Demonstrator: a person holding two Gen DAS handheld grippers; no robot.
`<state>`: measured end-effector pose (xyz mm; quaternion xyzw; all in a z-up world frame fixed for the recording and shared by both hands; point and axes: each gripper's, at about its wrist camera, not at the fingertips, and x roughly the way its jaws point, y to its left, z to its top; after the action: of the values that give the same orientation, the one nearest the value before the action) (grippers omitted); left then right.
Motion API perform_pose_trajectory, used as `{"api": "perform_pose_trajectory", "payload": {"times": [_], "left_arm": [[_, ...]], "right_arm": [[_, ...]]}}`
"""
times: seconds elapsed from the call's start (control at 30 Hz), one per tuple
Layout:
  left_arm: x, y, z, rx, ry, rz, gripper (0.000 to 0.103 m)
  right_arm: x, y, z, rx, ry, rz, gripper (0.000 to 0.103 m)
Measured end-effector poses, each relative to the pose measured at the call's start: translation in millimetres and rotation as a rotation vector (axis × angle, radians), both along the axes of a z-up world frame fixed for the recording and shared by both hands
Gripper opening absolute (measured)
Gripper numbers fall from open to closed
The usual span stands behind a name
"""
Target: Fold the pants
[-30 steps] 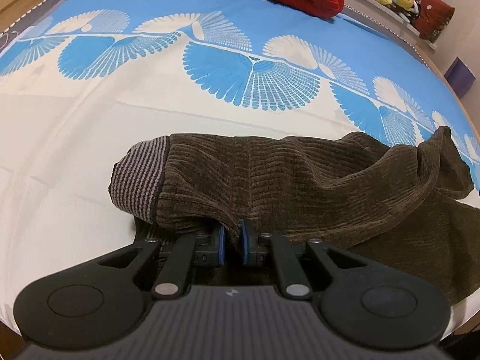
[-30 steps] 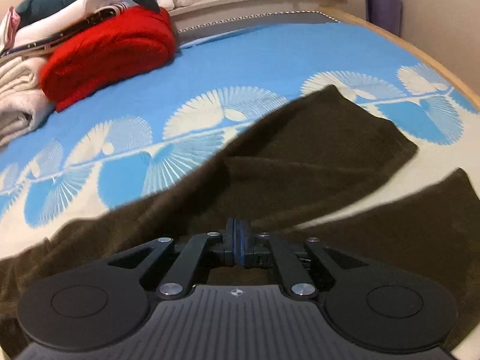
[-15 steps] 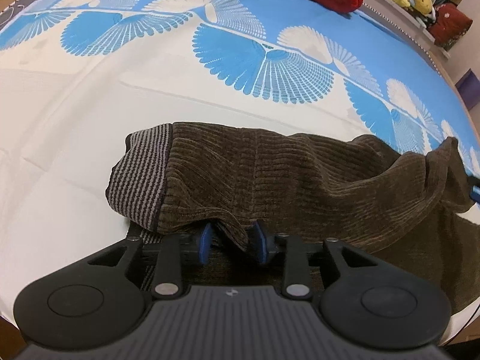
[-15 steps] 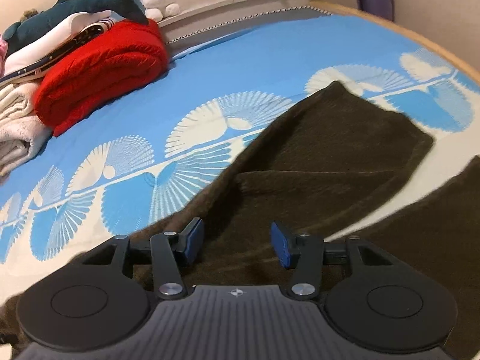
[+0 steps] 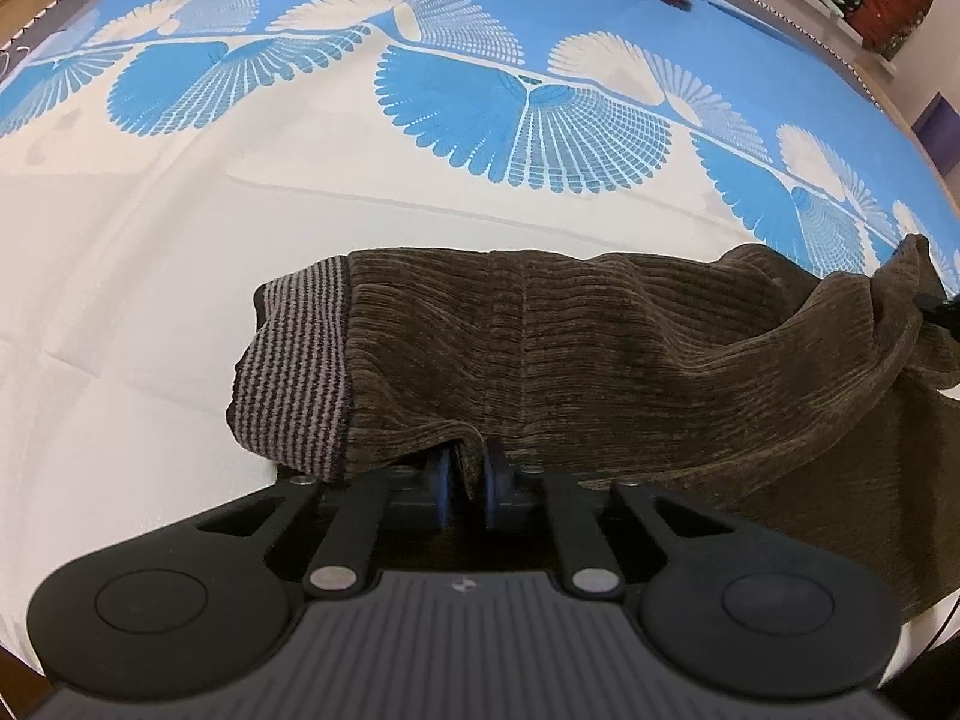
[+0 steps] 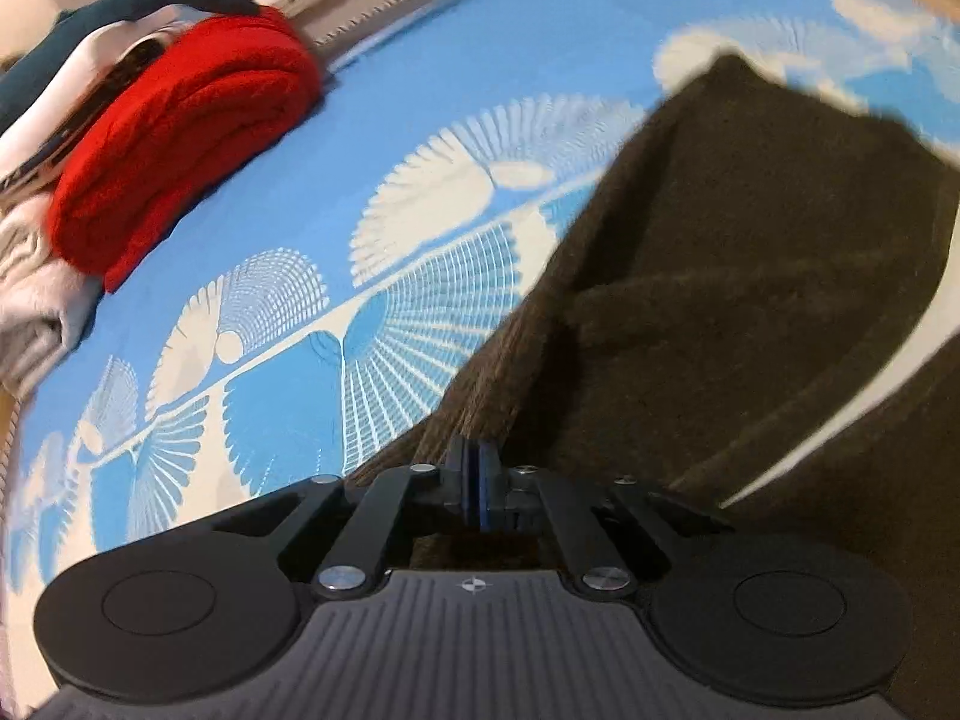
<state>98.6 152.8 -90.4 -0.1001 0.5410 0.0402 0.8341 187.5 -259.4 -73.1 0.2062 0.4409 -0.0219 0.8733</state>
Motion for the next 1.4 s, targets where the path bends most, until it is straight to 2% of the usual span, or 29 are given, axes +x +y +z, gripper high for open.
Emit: {"api": "perform_pose_trajectory", "payload": {"times": [0.23,0.33,0.4,0.5,0.6,0.67,0.73,0.77,0.83,0.87,0.9,0.97,1.1,1.2,1.3,1.4], "left_arm": [[-14,0,14,-0.012,-0.077,0.013,0.005],[-26,2,27,-0.013,-0.135,0.023,0.004],[-37,7,32,-0.010,-0.155,0.022,0.004],[-48,16,31,-0.011,-0.128,0.018,0.004],[-50,20,15,0.000,-0.022,0.004,0.005],[-49,19,9,0.002,0.013,-0.009,0.006],[-49,17,10,0.026,-0.001,-0.024,0.009],[-49,16,10,0.020,-0.003,-0.024,0.012],[-47,16,10,0.014,-0.001,-0.009,0.026],[-46,17,9,0.012,0.000,0.000,0.038],[-44,18,9,0.009,0.001,0.007,0.040],[-42,19,7,0.011,0.012,0.014,0.040],[-36,15,2,0.037,0.027,0.003,0.040],[-30,12,-1,0.049,0.034,-0.003,0.040],[-27,9,-4,0.068,0.041,-0.018,0.040],[-26,10,-6,0.070,0.046,-0.021,0.040]], "right_arm": [[-43,-21,44,0.020,-0.118,0.021,0.001],[-71,-34,67,0.008,-0.161,0.095,0.001],[-90,-42,76,0.010,-0.157,0.186,0.001],[-121,-47,71,-0.060,-0.085,0.369,0.001],[-147,-45,45,-0.152,0.079,0.565,0.000],[-160,-43,29,-0.214,0.180,0.650,0.002],[-166,-44,21,-0.257,0.235,0.675,0.002],[-167,-46,23,-0.274,0.219,0.666,0.003],[-164,-54,34,-0.255,0.154,0.611,0.007],[-161,-61,40,-0.231,0.119,0.565,0.011],[-157,-68,47,-0.216,0.081,0.513,0.014],[-149,-80,56,-0.219,0.018,0.405,0.032],[-129,-103,65,-0.180,-0.051,0.177,0.034],[-115,-112,64,-0.134,-0.079,0.050,0.035],[-100,-104,54,-0.121,-0.081,0.012,0.037],[-81,-91,43,-0.188,-0.075,0.049,0.039]]}}
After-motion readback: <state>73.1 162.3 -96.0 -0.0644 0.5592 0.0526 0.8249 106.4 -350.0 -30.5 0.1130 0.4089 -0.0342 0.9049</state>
